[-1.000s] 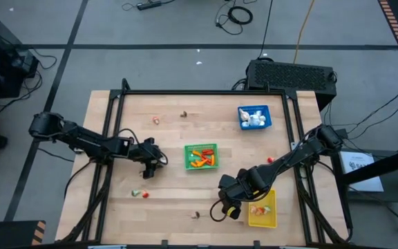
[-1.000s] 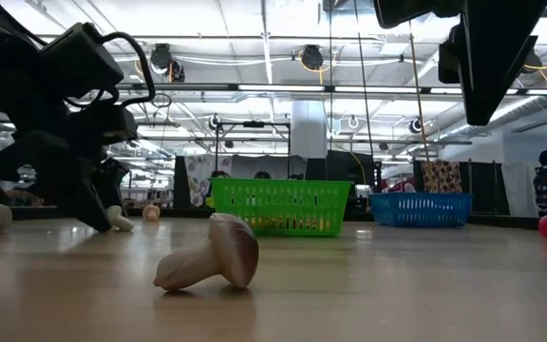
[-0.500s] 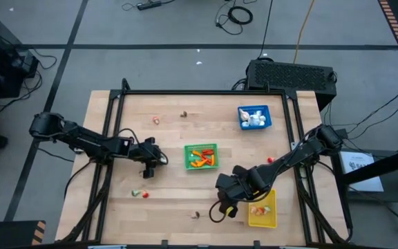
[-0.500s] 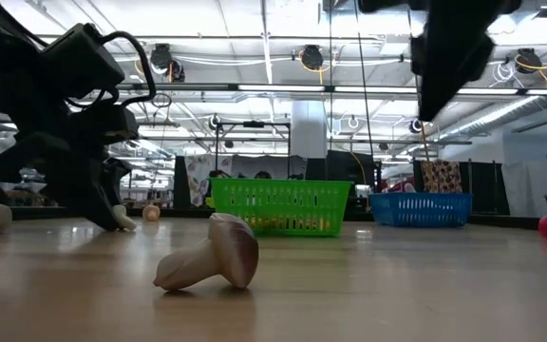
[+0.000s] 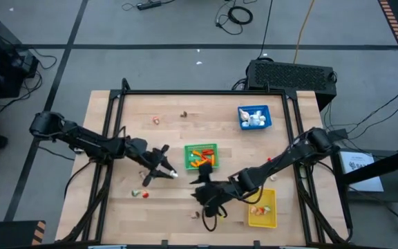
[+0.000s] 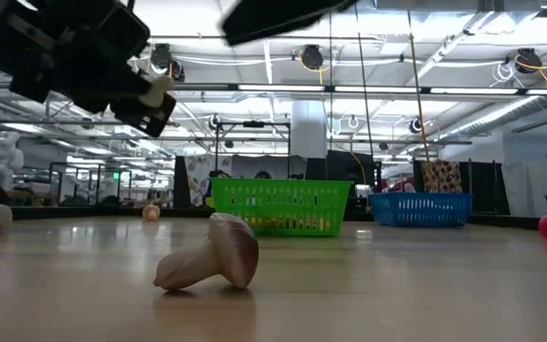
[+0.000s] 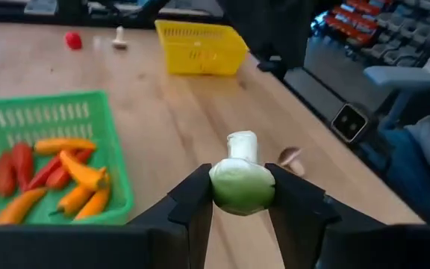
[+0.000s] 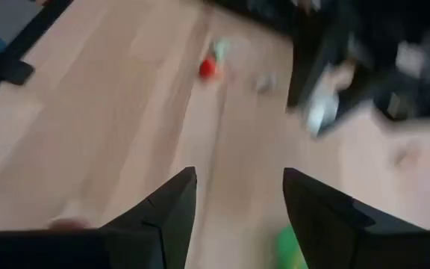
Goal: Sort produce into baskets
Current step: Put the green mushroom into the yellow bin
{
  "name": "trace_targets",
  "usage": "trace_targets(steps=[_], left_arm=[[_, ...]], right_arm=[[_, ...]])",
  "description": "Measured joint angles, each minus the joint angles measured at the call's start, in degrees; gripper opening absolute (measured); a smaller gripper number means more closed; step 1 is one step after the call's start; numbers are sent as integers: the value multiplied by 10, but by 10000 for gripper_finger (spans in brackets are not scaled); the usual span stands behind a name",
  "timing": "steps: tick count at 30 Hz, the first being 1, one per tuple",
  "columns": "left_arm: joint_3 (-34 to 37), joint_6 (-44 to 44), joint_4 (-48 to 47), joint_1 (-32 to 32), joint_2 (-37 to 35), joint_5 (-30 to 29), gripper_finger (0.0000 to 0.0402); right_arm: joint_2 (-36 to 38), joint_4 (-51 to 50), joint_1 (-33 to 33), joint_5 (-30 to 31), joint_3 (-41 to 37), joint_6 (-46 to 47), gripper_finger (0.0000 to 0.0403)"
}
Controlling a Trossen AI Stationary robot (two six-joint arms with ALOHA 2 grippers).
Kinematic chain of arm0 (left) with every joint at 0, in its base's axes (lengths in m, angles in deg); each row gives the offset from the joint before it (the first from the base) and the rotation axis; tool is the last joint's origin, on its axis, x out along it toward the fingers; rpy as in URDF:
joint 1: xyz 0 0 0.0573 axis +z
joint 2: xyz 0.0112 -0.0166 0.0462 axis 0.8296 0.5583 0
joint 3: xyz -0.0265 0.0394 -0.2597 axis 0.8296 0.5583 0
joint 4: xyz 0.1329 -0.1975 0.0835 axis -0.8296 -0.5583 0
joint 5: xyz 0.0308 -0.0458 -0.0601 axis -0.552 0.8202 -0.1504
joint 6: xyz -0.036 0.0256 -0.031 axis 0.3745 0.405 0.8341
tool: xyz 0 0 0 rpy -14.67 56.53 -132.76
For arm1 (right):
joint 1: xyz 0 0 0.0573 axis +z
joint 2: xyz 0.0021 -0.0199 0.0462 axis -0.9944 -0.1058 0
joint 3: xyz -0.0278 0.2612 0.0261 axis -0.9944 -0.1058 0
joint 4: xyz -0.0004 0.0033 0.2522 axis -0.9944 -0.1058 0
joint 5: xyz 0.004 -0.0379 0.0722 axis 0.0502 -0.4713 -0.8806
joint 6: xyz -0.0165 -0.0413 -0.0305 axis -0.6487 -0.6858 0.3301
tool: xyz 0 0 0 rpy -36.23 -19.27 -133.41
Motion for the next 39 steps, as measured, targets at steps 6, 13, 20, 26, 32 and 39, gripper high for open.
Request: trace_targets(steps=[6, 13, 20, 26, 32, 39], left_arm=[[0, 0, 24, -25, 0, -1, 126], [0, -3, 32, -35, 0, -21, 127], [0, -4, 31, -34, 0, -24, 127], [0, -4, 50, -35, 0, -24, 127], [0, -4, 51, -34, 0, -24, 127], [0, -4, 56, -34, 0, -47, 127]], right_arm=[[-36, 131, -19, 2, 0, -229, 192], [-57, 180, -38, 4, 0, -350, 192], [-57, 203, -59, 17, 0, -360, 172], [-57, 196, -70, -25, 0, -343, 155], [-57, 198, -71, -13, 0, -359, 142], [-57, 197, -72, -14, 0, -359, 111]])
